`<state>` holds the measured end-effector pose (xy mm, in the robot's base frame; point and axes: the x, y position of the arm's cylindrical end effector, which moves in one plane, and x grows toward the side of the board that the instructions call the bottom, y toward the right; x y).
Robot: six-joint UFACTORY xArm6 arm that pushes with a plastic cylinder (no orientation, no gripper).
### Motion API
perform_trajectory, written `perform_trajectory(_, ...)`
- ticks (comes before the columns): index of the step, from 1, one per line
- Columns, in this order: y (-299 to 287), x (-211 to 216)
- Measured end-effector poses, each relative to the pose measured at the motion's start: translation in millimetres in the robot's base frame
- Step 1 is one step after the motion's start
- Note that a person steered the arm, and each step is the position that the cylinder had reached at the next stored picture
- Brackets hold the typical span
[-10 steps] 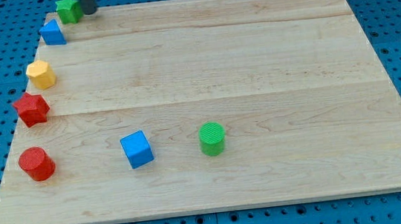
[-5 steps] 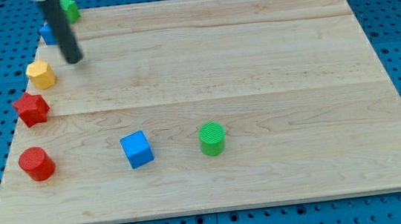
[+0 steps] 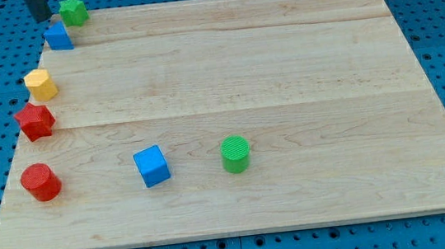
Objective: Move the green star and the yellow hexagon on either sides of the blue triangle
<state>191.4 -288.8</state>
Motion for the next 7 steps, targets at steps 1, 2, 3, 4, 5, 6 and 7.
perform_trajectory(1, 129.7, 17.7)
perform_trajectory(2, 211.4, 72.9)
perform_trajectory(3, 267.8, 27.1)
perform_trajectory(4, 273.1, 1.7)
perform_trajectory(5, 243.2, 0.6)
perform_trajectory(6, 158.5, 2.1)
perform_trajectory(7, 80.1, 54.9)
